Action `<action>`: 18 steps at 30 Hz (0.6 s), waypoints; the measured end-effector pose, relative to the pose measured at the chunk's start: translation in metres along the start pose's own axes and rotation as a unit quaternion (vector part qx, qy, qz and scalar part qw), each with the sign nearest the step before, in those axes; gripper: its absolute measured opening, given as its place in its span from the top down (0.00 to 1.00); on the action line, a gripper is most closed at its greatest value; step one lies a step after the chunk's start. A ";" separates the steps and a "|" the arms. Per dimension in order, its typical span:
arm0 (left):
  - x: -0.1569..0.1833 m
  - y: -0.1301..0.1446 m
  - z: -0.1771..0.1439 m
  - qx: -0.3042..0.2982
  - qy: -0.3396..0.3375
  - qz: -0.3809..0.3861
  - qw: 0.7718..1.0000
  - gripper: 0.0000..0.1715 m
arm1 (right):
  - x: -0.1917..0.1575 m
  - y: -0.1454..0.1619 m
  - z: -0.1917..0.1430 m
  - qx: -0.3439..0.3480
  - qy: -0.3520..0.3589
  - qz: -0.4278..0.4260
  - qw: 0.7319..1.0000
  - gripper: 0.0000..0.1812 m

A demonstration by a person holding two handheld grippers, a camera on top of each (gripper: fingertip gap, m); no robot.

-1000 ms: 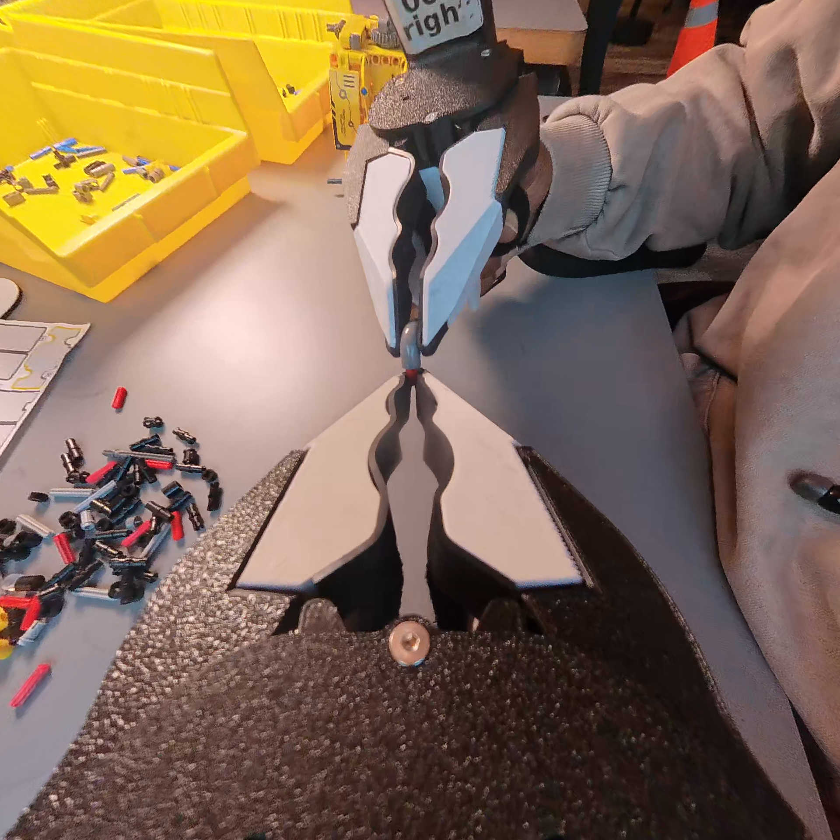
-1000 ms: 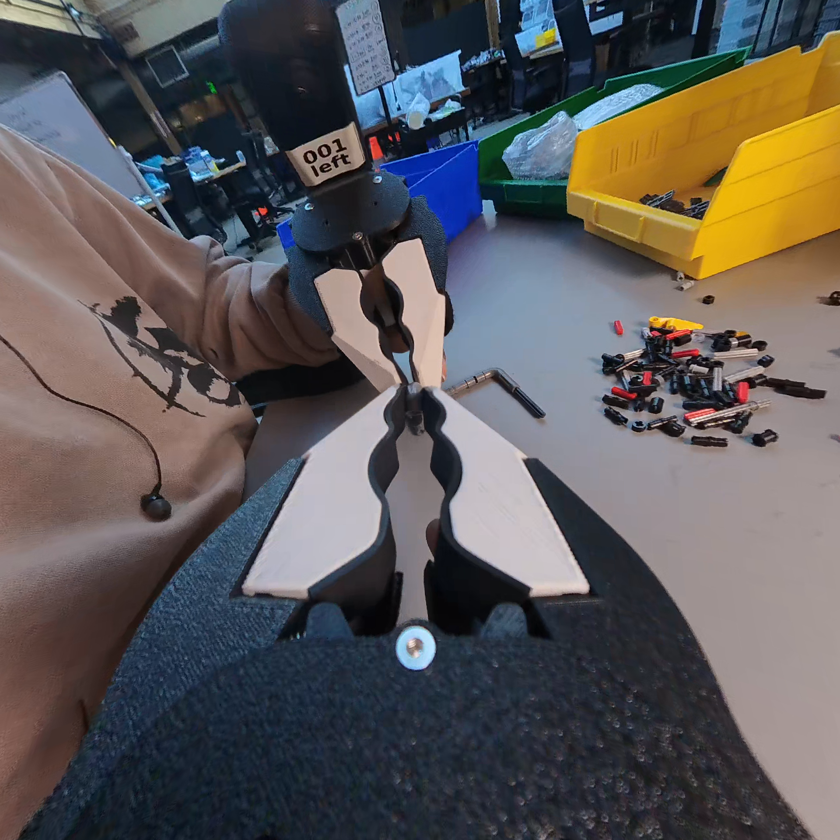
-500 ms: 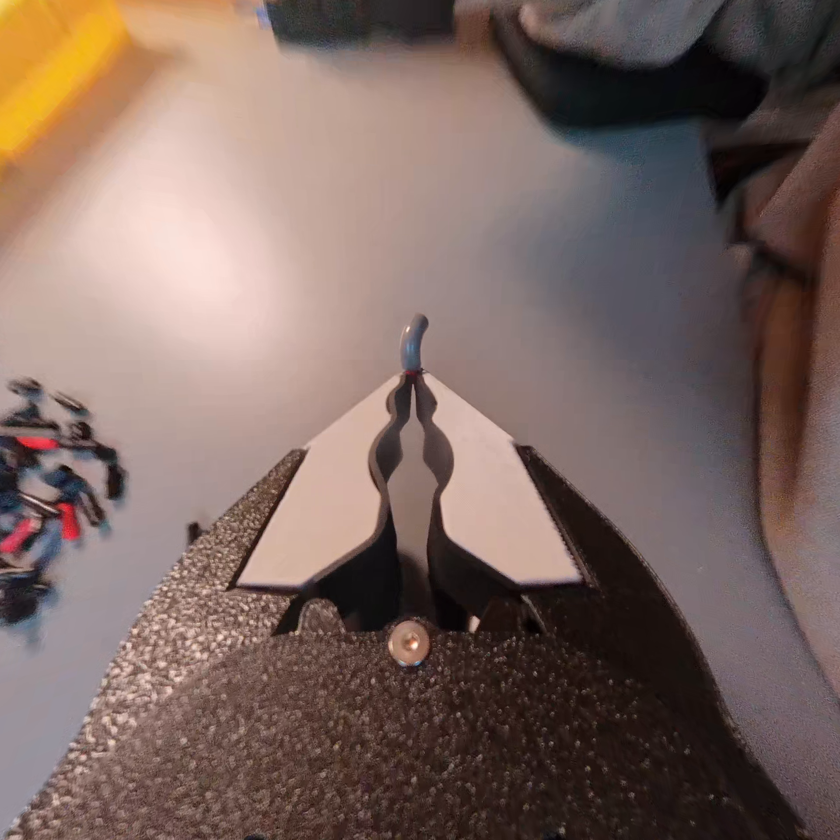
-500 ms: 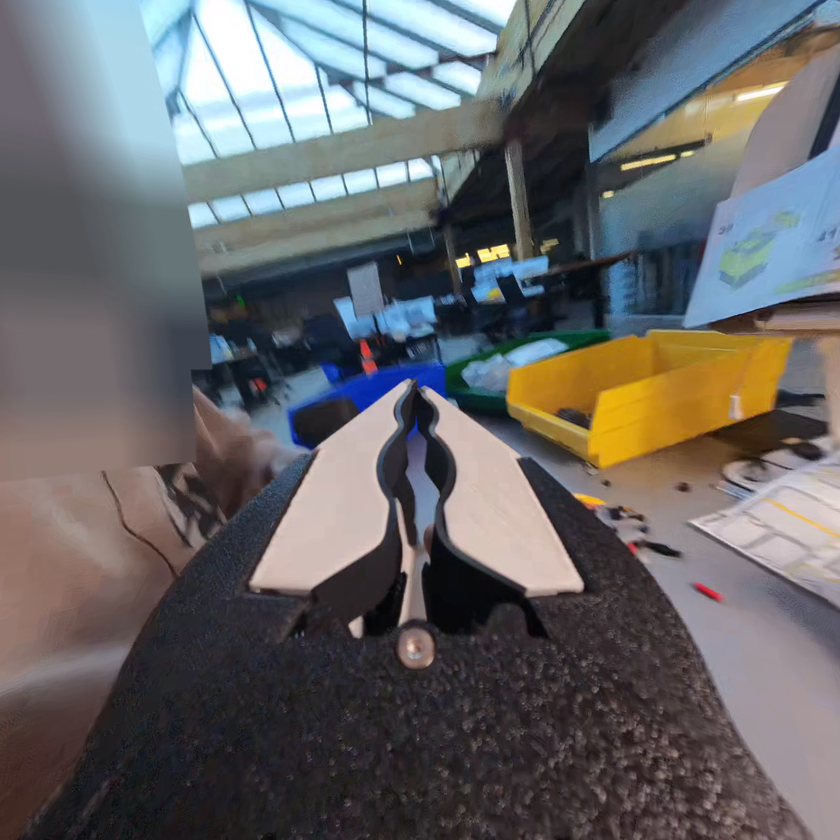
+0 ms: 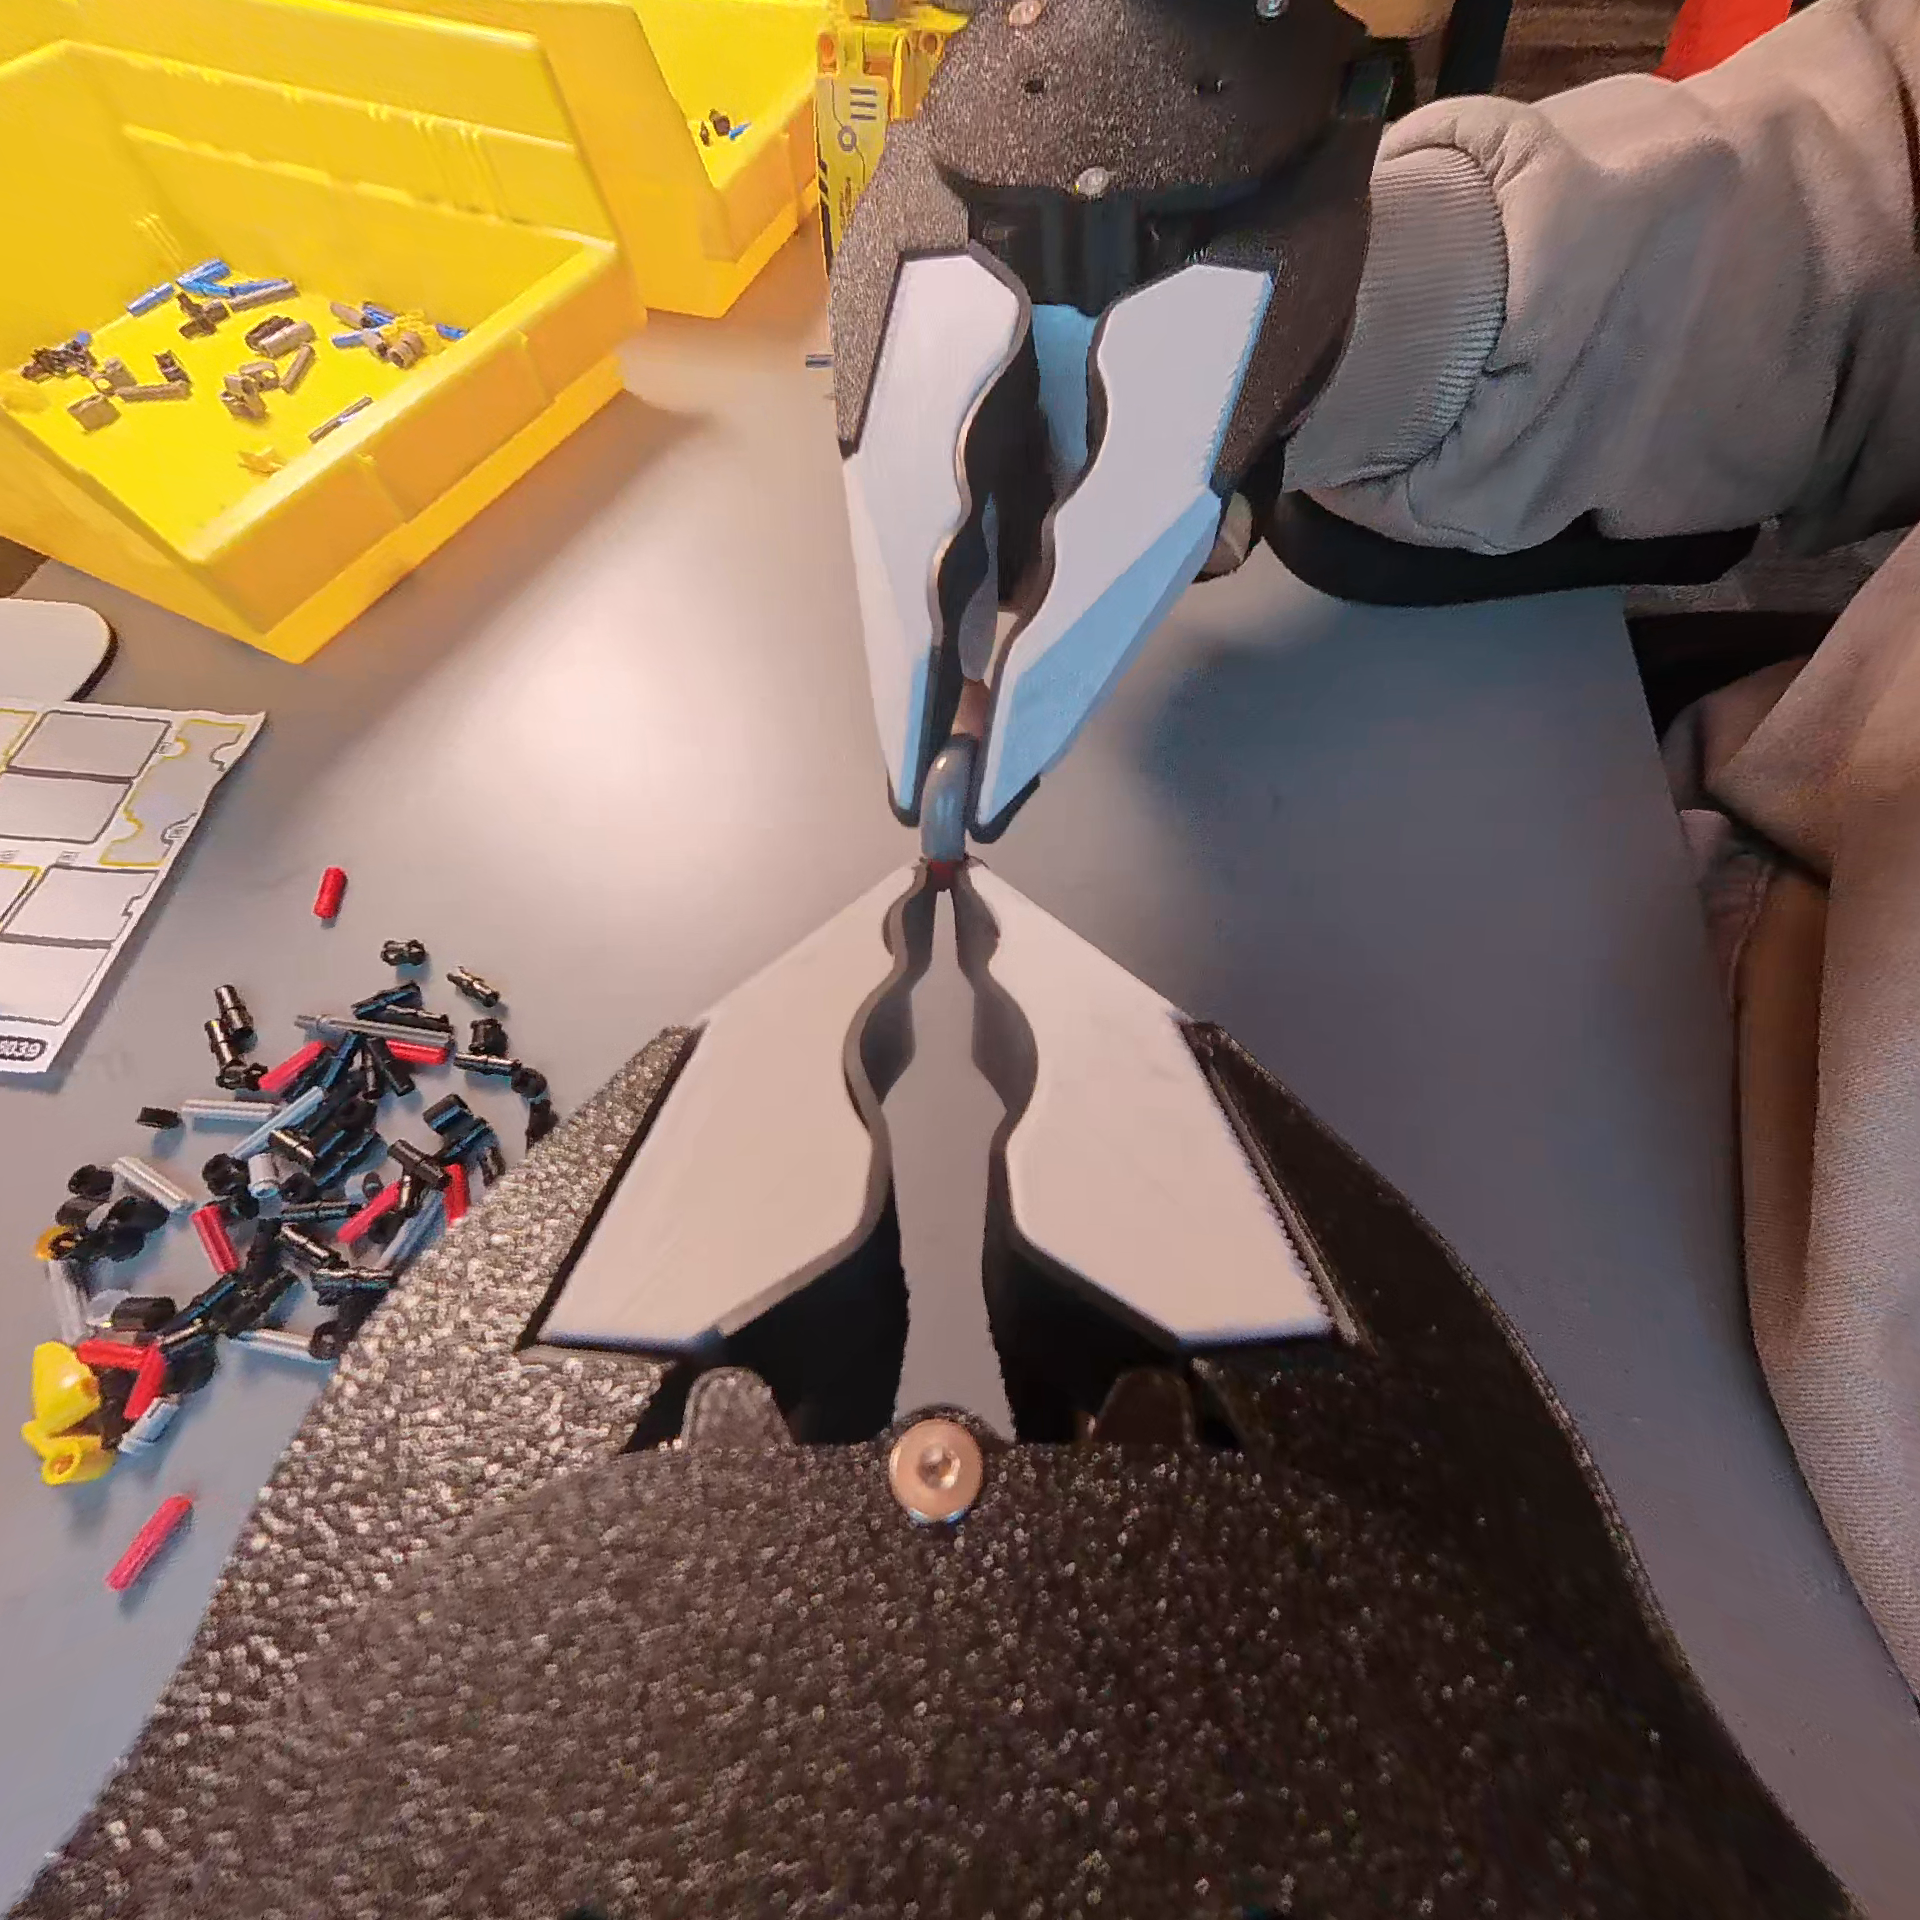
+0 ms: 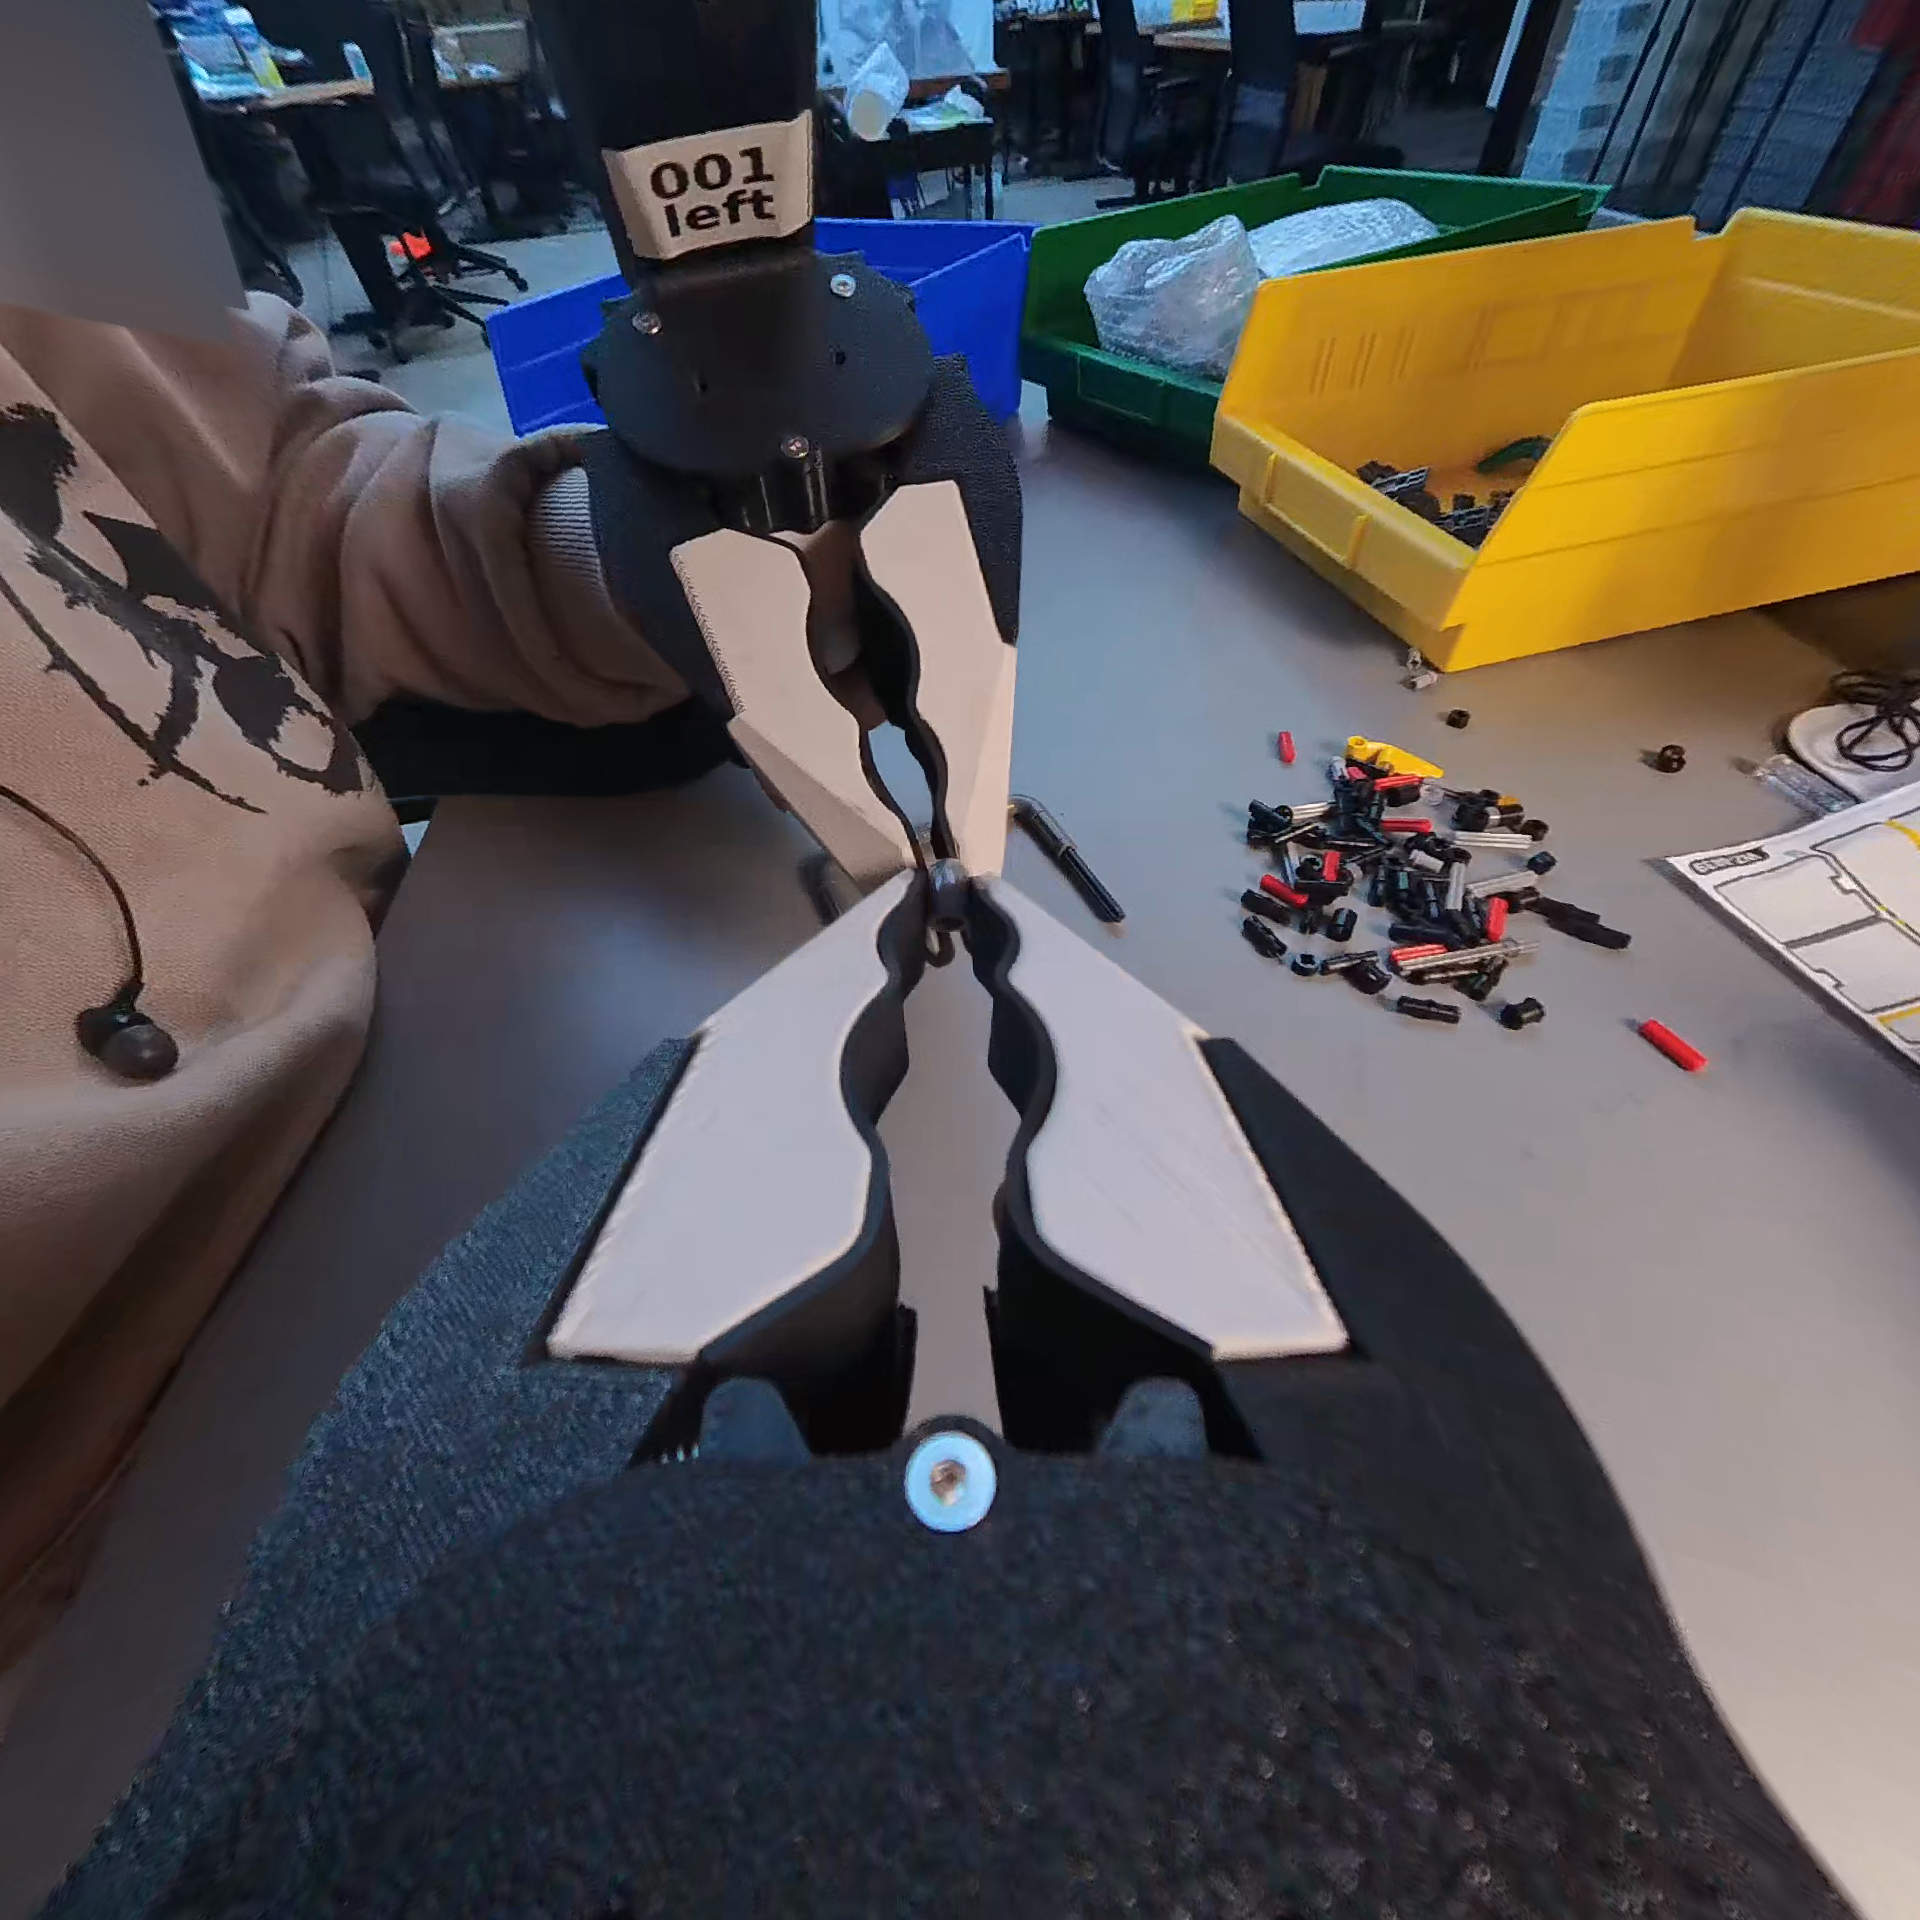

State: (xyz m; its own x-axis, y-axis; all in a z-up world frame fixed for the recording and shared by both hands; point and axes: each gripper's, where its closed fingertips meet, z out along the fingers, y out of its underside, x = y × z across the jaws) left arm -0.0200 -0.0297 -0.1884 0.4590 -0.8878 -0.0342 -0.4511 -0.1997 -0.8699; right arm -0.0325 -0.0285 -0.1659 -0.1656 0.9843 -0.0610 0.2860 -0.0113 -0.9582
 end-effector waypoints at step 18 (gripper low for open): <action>0.020 -0.015 -0.012 0.072 0.096 -0.083 0.989 0.98 | -0.018 -0.012 -0.004 0.069 -0.085 0.076 0.991 0.97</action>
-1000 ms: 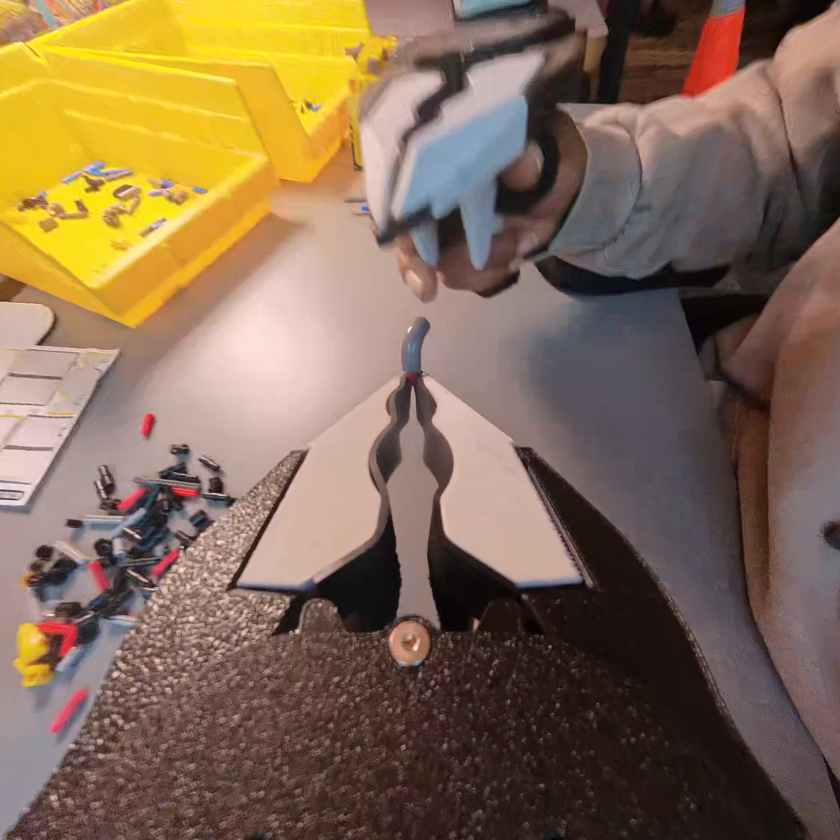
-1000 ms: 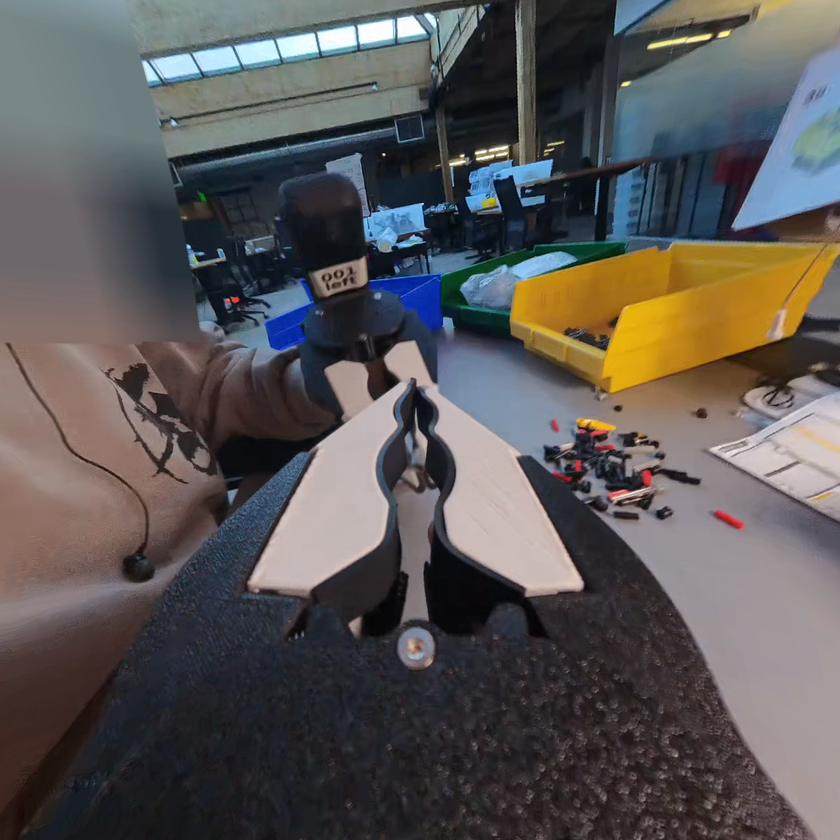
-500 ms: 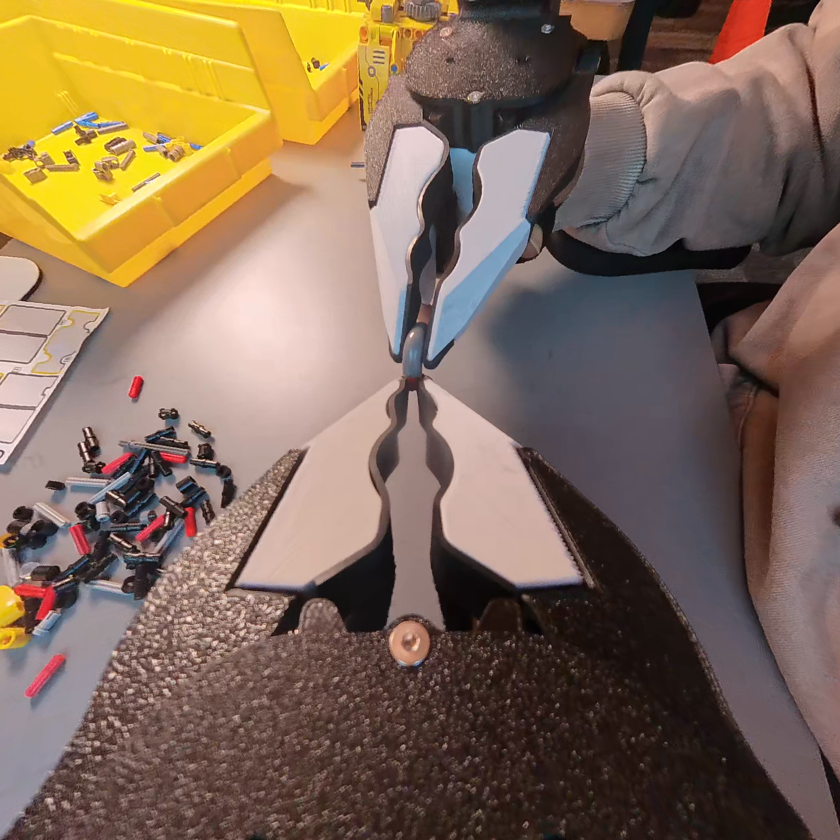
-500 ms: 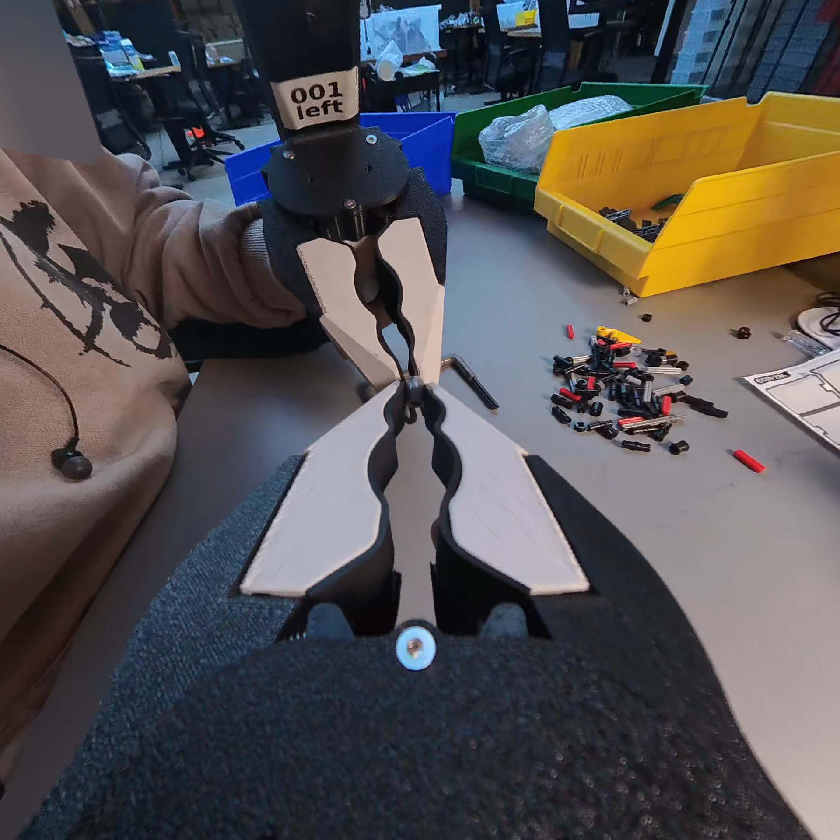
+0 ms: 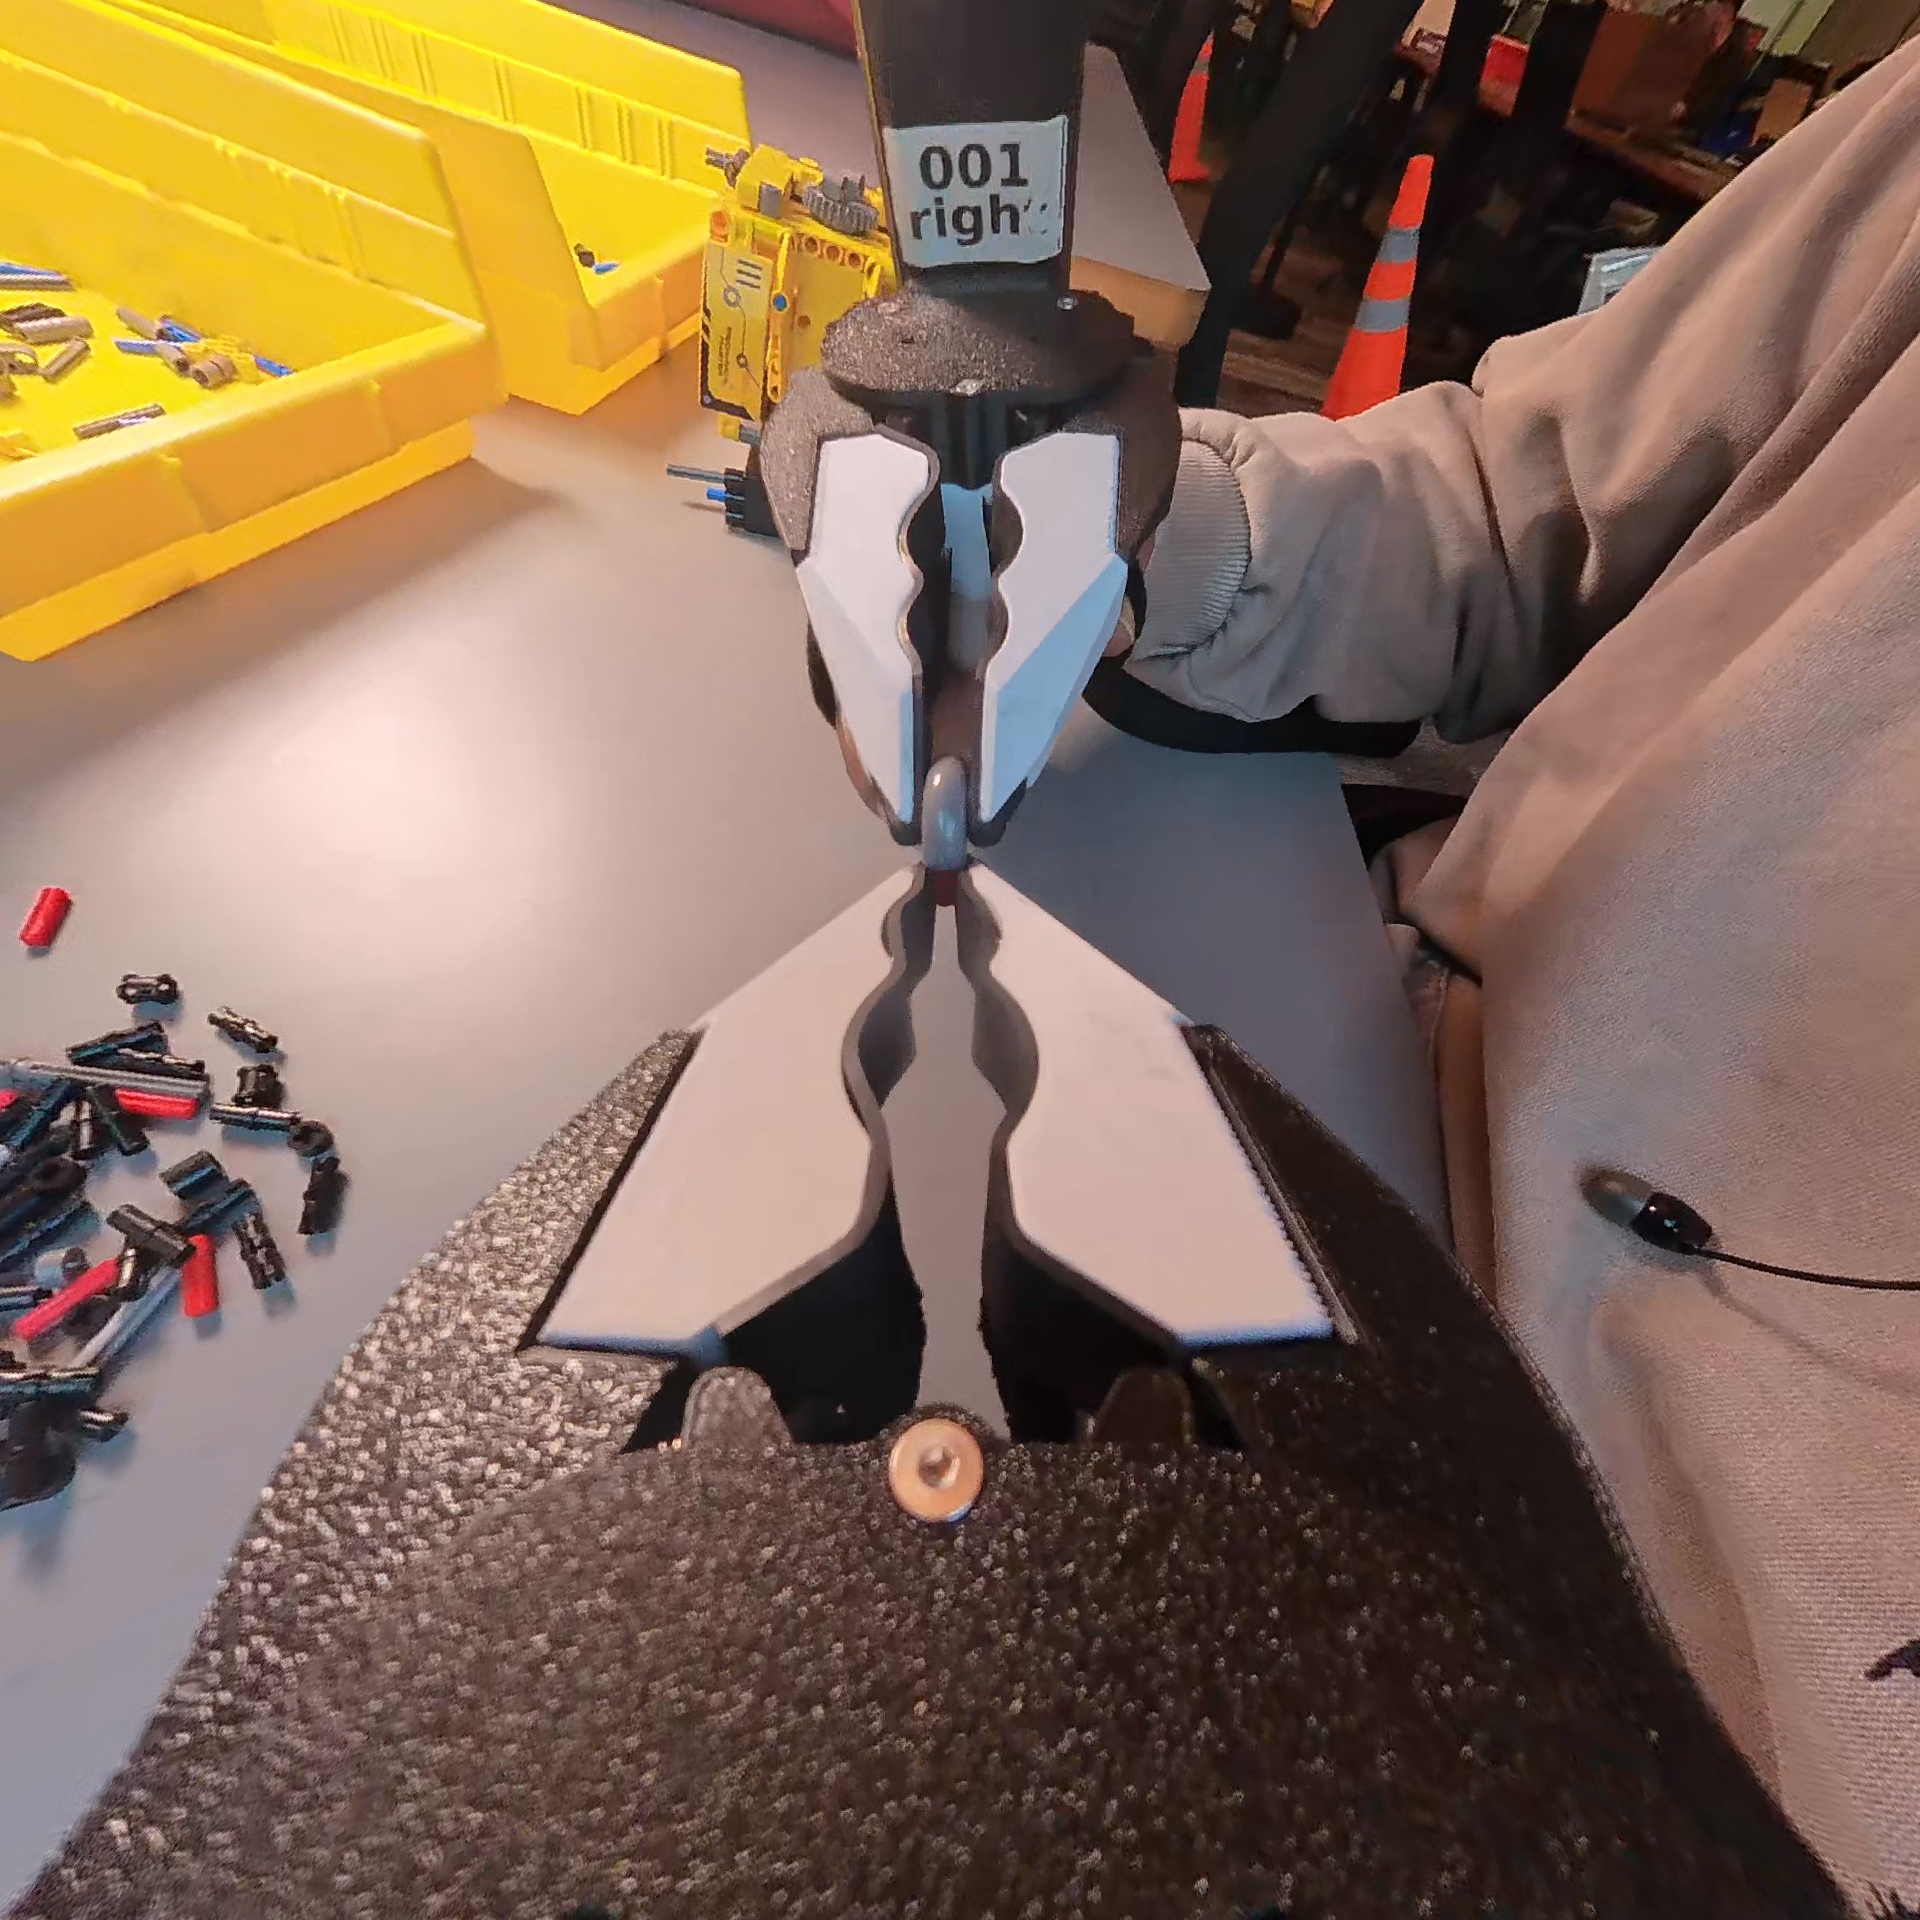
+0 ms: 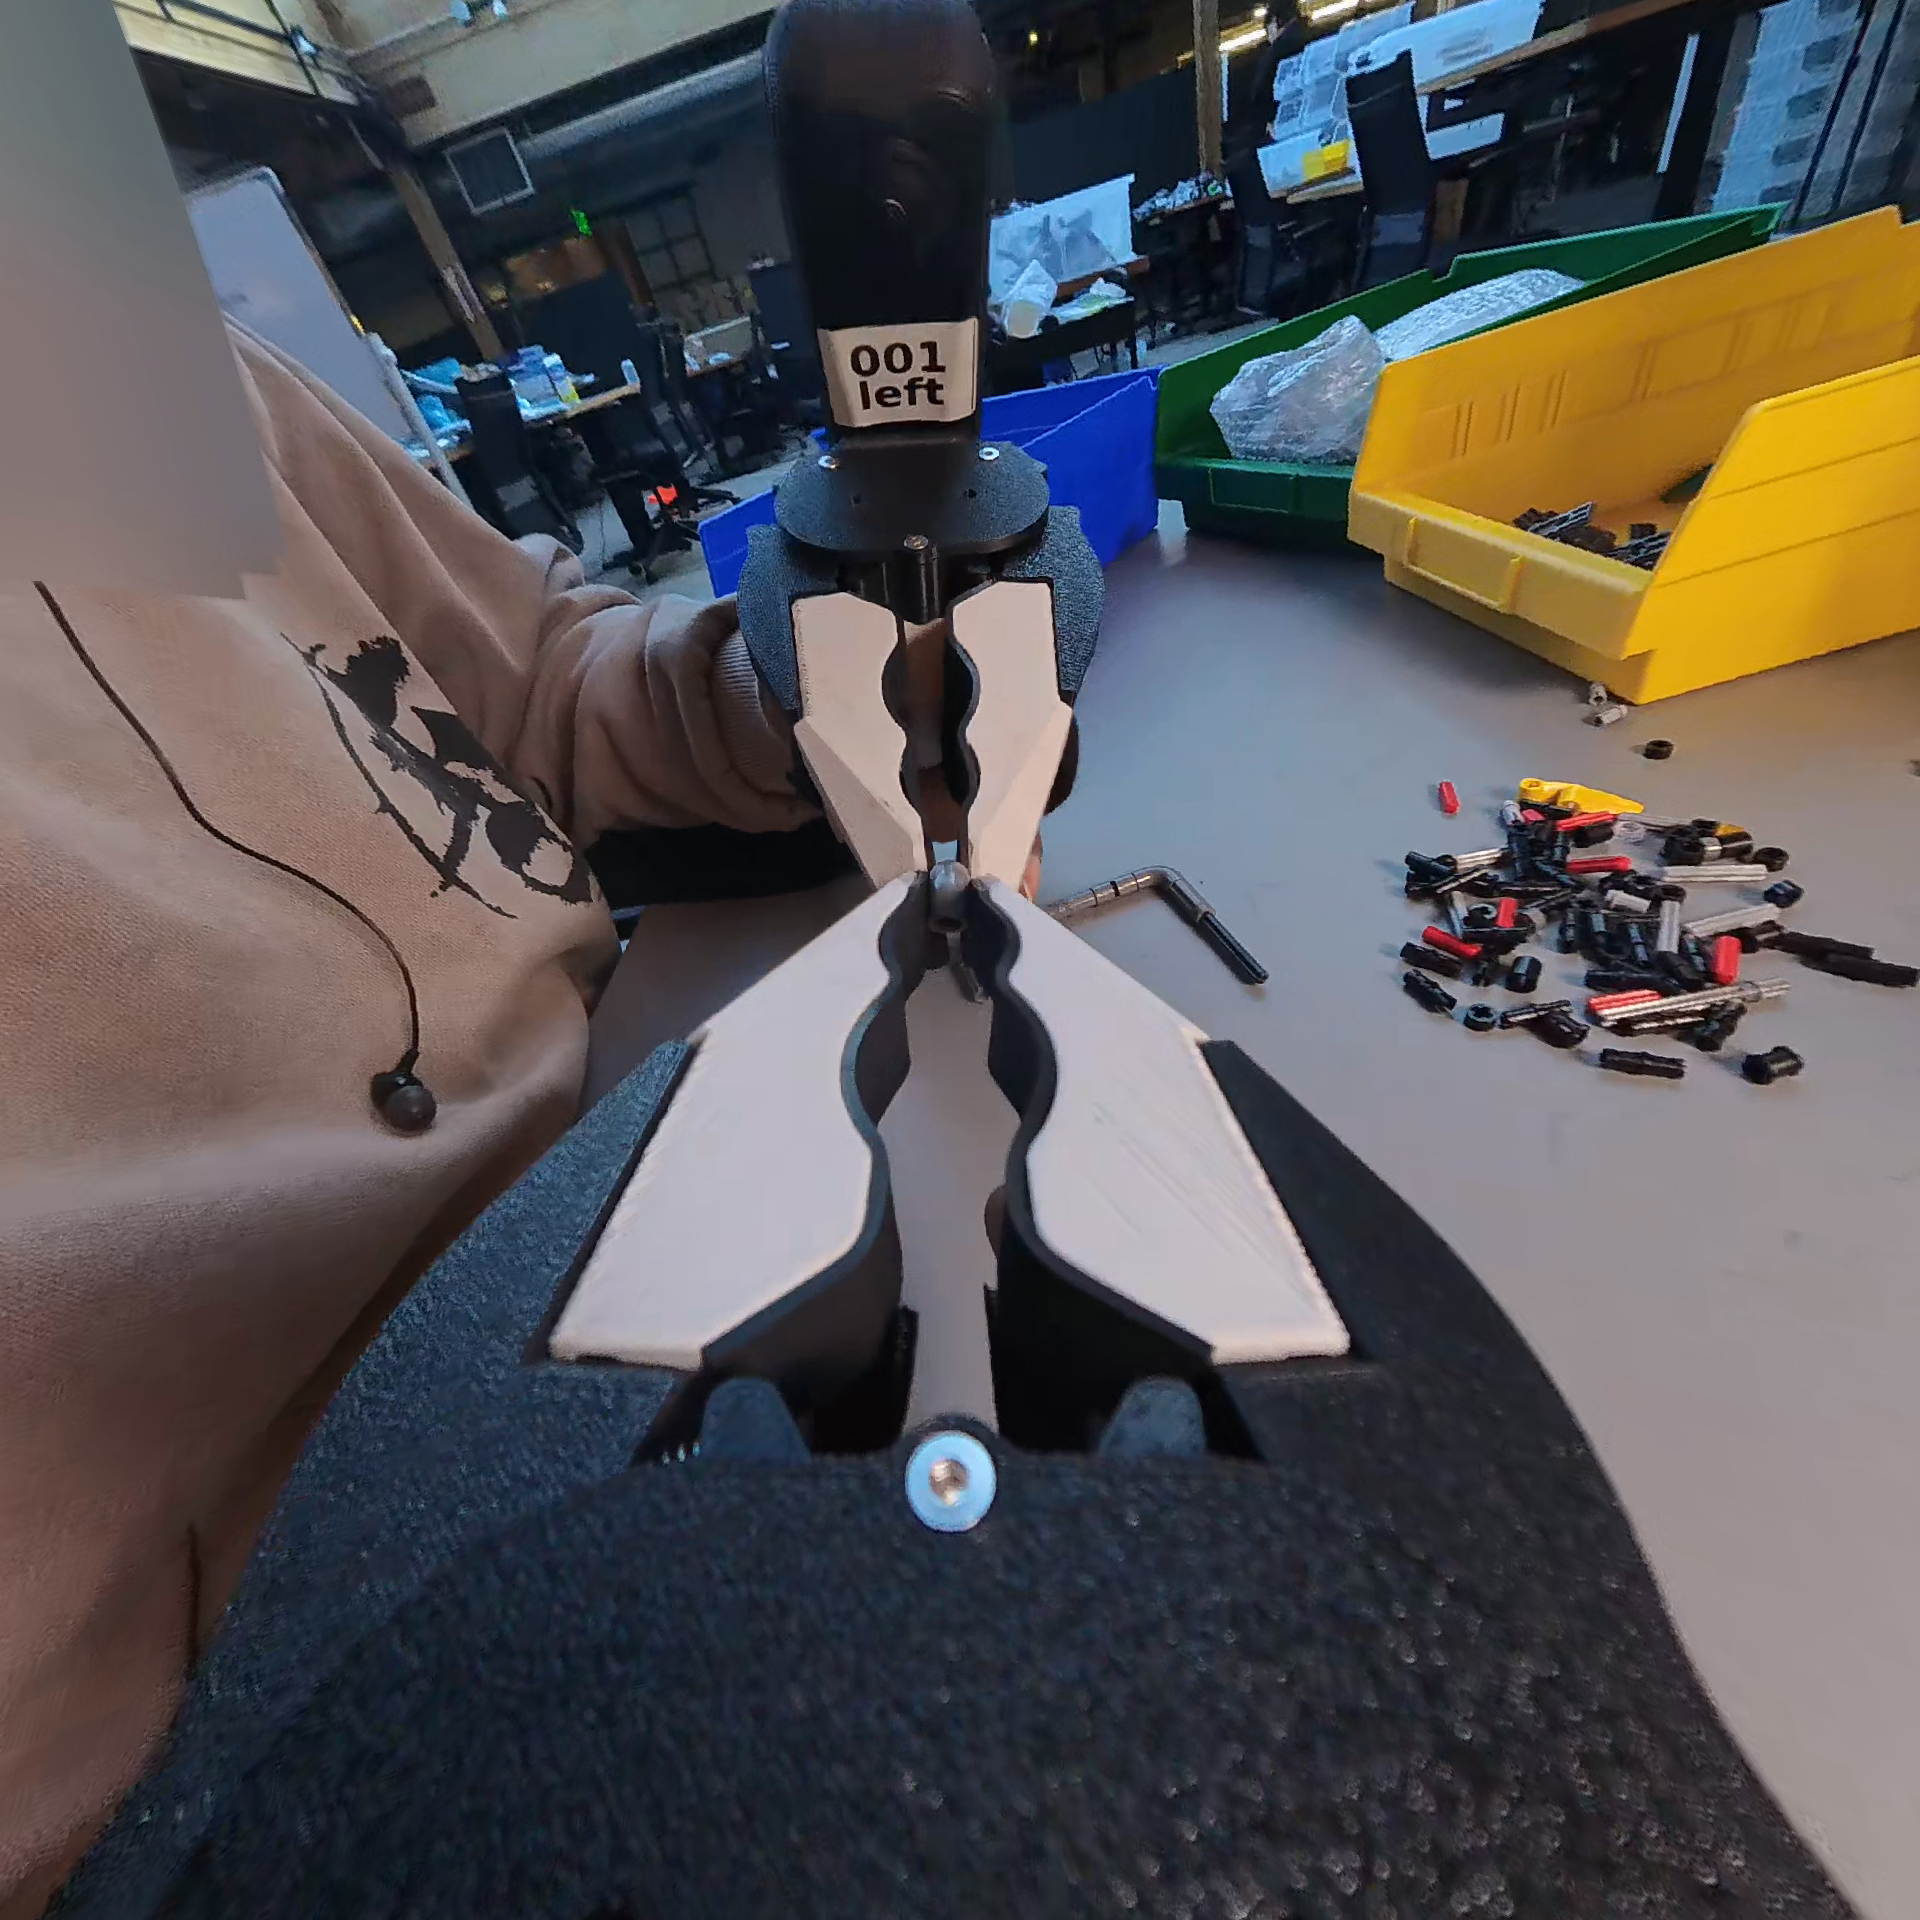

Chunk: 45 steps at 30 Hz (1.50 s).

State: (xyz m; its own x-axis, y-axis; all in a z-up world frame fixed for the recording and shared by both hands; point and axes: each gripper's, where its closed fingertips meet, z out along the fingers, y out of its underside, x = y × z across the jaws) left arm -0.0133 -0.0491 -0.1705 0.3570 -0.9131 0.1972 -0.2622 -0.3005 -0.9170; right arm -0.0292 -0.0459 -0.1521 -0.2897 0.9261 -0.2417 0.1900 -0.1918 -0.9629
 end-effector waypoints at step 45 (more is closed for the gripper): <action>-0.004 -0.048 0.007 0.109 0.004 -0.024 0.994 1.00 | 0.031 -0.094 -0.054 0.345 0.018 0.142 0.928 0.98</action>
